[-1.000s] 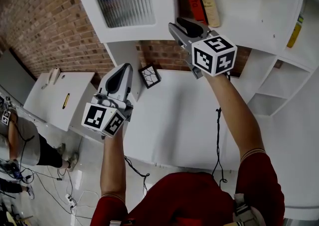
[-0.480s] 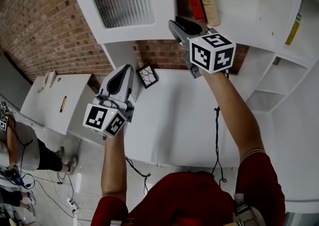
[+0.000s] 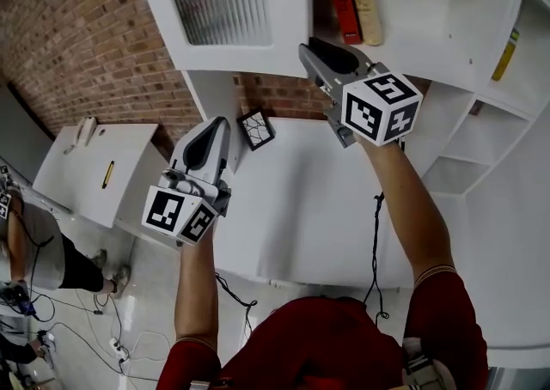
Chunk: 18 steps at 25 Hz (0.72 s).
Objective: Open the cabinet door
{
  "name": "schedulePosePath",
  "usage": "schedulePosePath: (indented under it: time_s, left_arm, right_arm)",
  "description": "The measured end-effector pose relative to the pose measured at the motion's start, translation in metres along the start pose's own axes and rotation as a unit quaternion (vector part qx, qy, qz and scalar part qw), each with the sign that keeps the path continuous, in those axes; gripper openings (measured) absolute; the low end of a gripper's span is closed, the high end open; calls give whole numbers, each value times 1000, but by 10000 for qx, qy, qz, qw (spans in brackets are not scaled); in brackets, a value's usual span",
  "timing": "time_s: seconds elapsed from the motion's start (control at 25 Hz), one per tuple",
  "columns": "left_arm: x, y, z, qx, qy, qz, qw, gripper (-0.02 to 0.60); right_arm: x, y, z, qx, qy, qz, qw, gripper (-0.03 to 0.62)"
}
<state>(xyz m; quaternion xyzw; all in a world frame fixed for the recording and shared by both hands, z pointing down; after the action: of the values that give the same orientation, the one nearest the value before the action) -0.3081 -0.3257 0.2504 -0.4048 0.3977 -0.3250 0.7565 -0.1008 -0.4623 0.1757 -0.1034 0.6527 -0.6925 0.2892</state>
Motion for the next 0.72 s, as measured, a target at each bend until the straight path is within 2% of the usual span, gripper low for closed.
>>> schedulePosePath:
  time_s: [0.28,0.72]
  left_arm:
    - [-19,12,11,-2,-29,80,10000,0]
    - [-68,29,-1,-20,267,113,9996,0]
  right_arm:
    - [-20,-2,-48,-44,310,258,9992,78]
    - [-33,-9,-115,49,709,544,9960,72]
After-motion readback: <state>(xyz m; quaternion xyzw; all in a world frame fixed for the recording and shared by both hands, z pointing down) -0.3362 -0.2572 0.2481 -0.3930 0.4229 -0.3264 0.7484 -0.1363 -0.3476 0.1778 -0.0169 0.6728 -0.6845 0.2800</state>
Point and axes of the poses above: the fingertips, and each gripper's own axes: x forward along the fingers, z to its right, y out of its top, the point moved 7 cm from there along -x, backward along the fingers, and after that the axes turned 14 degrees about x, right-handed, at the moved point
